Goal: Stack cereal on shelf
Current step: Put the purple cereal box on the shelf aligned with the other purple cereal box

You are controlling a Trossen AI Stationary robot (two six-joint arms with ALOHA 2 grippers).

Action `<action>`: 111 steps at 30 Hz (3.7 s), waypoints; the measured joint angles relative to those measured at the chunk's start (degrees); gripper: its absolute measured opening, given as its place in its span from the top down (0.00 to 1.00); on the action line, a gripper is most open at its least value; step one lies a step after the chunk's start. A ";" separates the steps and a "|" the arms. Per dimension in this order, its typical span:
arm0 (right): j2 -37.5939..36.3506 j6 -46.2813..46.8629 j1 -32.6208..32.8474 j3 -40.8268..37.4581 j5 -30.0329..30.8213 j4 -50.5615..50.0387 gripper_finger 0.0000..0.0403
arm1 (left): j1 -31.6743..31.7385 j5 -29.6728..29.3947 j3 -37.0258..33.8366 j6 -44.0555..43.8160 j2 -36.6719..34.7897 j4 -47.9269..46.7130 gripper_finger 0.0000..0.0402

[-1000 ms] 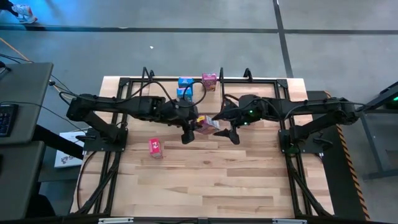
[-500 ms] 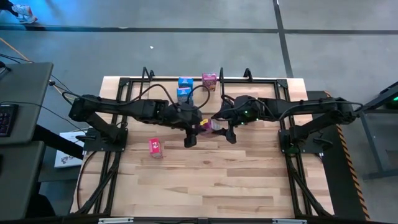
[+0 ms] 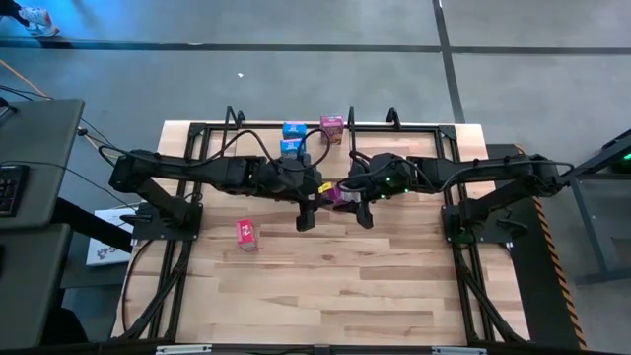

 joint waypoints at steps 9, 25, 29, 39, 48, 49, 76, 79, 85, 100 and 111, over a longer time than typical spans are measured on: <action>-0.07 -0.48 1.44 0.00 0.77 0.50 0.76 | -0.02 0.11 0.00 -0.16 0.00 0.80 0.61; -3.38 -0.40 0.19 -0.04 0.73 -13.40 0.77 | 0.58 -2.73 7.82 -0.25 -3.86 -20.64 0.45; -2.99 2.61 3.55 -0.46 0.70 -15.94 0.77 | 0.70 -4.88 1.33 -5.38 -9.95 -15.18 0.45; 0.51 21.54 12.53 -27.36 19.88 46.32 0.77 | 0.59 -9.33 -25.95 -14.96 -29.92 18.70 0.45; 16.22 17.53 12.09 -19.48 52.46 52.20 0.78 | 0.60 -9.84 -32.94 -18.10 -36.45 28.13 0.45; 18.46 17.66 11.83 -17.80 55.04 51.63 0.78 | 0.59 -9.87 -33.08 -18.12 -36.89 27.72 0.45; 40.46 29.31 -1.38 2.19 66.94 36.68 0.78 | 0.63 -8.41 -33.00 -17.57 -37.55 31.06 0.45; 40.44 27.98 -1.70 2.19 67.66 36.43 0.78 | 0.63 -8.41 -33.00 -17.58 -37.55 31.06 0.45; 40.44 28.02 -2.59 2.19 65.80 36.50 0.78 | 0.63 -8.41 -33.03 -17.61 -37.53 31.06 0.45; 40.33 28.55 -3.61 2.19 60.39 36.46 0.55 | 0.59 -8.46 -33.00 -18.22 -37.53 31.02 0.45; 40.33 28.09 -3.69 2.19 56.94 36.46 0.46 | 0.59 -8.48 -33.00 -18.36 -37.53 31.02 0.45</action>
